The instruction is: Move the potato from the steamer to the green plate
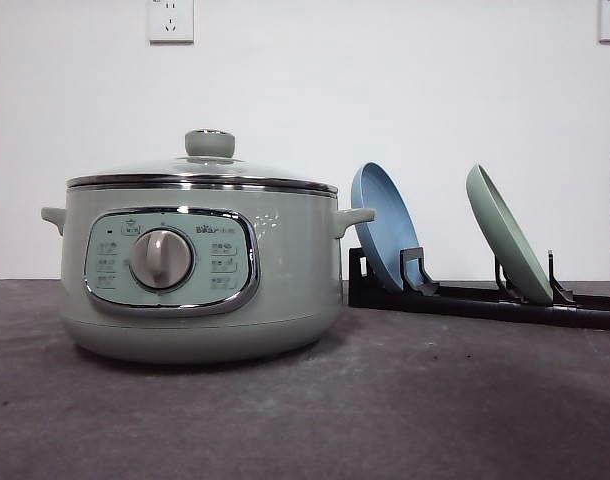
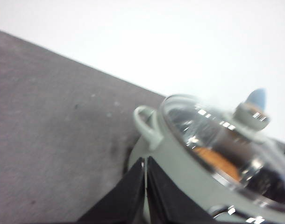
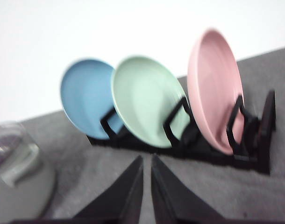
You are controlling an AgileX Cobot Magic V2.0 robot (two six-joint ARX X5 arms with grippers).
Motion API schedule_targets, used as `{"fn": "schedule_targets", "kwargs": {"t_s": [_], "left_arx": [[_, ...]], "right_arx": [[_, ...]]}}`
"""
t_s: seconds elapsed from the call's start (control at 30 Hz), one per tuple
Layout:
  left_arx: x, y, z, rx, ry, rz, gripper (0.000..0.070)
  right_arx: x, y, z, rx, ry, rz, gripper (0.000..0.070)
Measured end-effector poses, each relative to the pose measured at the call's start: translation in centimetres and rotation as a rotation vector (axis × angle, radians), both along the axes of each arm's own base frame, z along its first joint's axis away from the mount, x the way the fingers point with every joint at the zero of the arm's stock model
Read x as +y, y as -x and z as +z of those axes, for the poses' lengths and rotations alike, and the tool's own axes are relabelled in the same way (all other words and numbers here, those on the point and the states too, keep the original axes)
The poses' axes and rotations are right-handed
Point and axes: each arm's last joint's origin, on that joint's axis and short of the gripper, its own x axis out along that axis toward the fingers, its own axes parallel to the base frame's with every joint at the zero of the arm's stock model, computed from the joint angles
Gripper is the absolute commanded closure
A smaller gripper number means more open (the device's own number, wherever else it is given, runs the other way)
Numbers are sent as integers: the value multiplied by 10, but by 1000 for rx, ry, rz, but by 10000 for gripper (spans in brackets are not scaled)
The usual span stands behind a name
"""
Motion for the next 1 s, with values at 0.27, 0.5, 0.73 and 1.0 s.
{"fn": "schedule_targets", "kwargs": {"t_s": [0.27, 0.5, 0.73, 1.0], "left_arx": [[0, 5, 48, -55, 23, -5, 698], [-2, 2, 101, -40, 17, -65, 698], [-8, -9, 153, -3, -2, -203, 698], [-22, -21, 196, 16, -34, -381, 698]], "right_arx": [[2, 7, 61, -14, -10, 53, 680], [4, -4, 105, 81, -38, 178, 680], [9, -22, 138, 133, -56, 312, 680], [24, -37, 162, 232, -64, 536, 680]]}}
